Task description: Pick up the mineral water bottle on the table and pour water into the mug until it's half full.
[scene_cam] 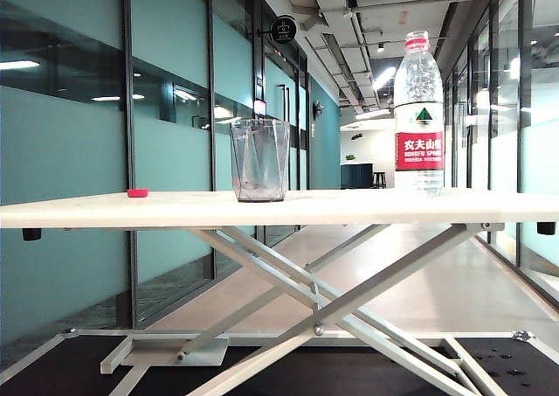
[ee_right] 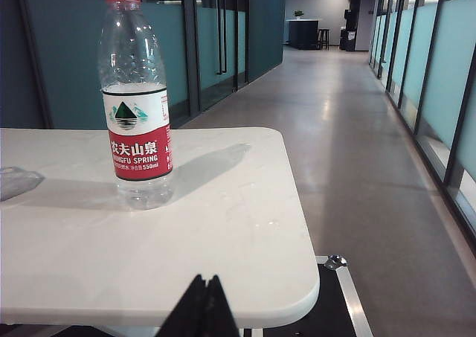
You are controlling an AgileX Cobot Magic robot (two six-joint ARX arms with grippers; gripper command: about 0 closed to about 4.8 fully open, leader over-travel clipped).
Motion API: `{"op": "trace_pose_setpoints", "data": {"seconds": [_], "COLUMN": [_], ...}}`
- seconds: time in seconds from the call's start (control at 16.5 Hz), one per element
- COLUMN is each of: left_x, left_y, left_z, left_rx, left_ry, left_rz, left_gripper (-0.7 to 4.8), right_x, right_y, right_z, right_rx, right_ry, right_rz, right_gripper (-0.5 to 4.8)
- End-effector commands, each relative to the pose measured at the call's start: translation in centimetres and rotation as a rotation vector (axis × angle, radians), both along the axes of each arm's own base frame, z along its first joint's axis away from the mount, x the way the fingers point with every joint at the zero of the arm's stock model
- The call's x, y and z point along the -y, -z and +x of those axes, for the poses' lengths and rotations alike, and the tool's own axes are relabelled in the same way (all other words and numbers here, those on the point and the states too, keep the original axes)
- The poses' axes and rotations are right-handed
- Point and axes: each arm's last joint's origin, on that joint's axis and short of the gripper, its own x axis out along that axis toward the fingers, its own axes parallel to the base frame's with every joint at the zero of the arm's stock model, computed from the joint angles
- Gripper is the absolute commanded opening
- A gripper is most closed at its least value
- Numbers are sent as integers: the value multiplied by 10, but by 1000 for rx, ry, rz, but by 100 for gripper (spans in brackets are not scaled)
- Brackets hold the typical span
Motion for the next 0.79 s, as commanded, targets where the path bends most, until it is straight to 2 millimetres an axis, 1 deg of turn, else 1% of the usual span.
{"op": "trace_pose_setpoints", "data": {"seconds": [0.06, 0.3, 0.42, 0.49, 0.55, 0.61, 0.67, 0.79], "left_x": [0, 0, 1, 3, 5, 8, 11, 13], "left_y": [-2, -2, -2, -1, 1, 4, 6, 7], "left_z": [0, 0, 0, -1, -1, -2, -3, -4], "left_rx": [14, 14, 5, -12, -46, -81, -102, -112], "left_ry": [-2, -1, 44, 97, 195, 306, 393, 473], "left_rz": [1, 1, -39, -77, -96, -86, -80, -73], "left_gripper": [-5, -5, -5, -5, -5, -5, -5, -5], "right_x": [0, 0, -1, -3, -6, -9, -11, -14], "right_y": [-1, -1, 0, 2, 3, 5, 5, 6], "right_z": [0, 0, 0, 0, 0, 0, -1, -2], "right_rx": [15, 15, 4, -11, -29, -47, -56, -67], "right_ry": [-3, -3, -42, -103, -187, -305, -387, -467], "right_rz": [2, 3, -2, -9, -17, -3, 14, 12], "right_gripper": [-5, -5, -5, -5, -5, -5, -5, -5]}}
